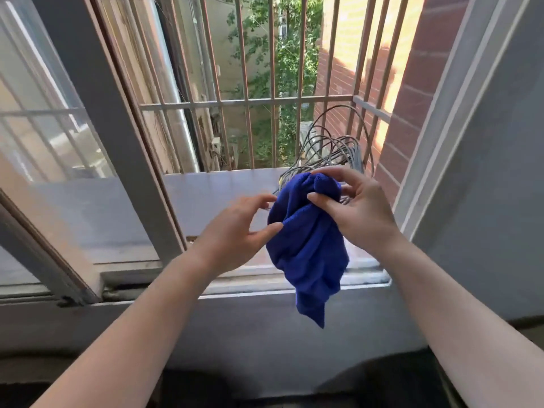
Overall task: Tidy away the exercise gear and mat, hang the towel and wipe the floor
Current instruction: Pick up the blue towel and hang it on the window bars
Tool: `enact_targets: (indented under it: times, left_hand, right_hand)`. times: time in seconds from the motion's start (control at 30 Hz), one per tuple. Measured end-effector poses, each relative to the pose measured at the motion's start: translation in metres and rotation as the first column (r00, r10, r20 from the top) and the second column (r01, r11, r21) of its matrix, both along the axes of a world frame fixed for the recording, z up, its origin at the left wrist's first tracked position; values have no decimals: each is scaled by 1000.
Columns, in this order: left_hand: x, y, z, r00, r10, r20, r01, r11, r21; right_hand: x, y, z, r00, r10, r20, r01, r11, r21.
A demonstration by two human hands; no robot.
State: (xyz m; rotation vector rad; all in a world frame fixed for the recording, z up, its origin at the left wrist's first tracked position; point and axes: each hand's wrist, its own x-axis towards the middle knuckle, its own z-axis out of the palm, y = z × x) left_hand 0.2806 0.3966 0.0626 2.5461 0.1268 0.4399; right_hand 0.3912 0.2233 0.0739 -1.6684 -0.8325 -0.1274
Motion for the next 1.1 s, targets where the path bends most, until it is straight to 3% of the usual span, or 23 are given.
enact_targets:
  times: [0.17, 0.43, 1.1]
  left_hand:
    - [74, 31, 17, 994, 93, 53, -96, 994, 44]
    - [156, 66, 39, 981, 166, 99, -167, 986, 8]
    - [238, 133, 144, 938, 143, 315, -182, 978, 99]
  right_hand:
    - [80, 39, 21, 993, 102, 54, -102, 995, 9]
    - [168, 93, 40, 984, 133, 116, -140, 989, 56]
    - [242, 169, 144, 961, 98, 257, -148, 971, 185]
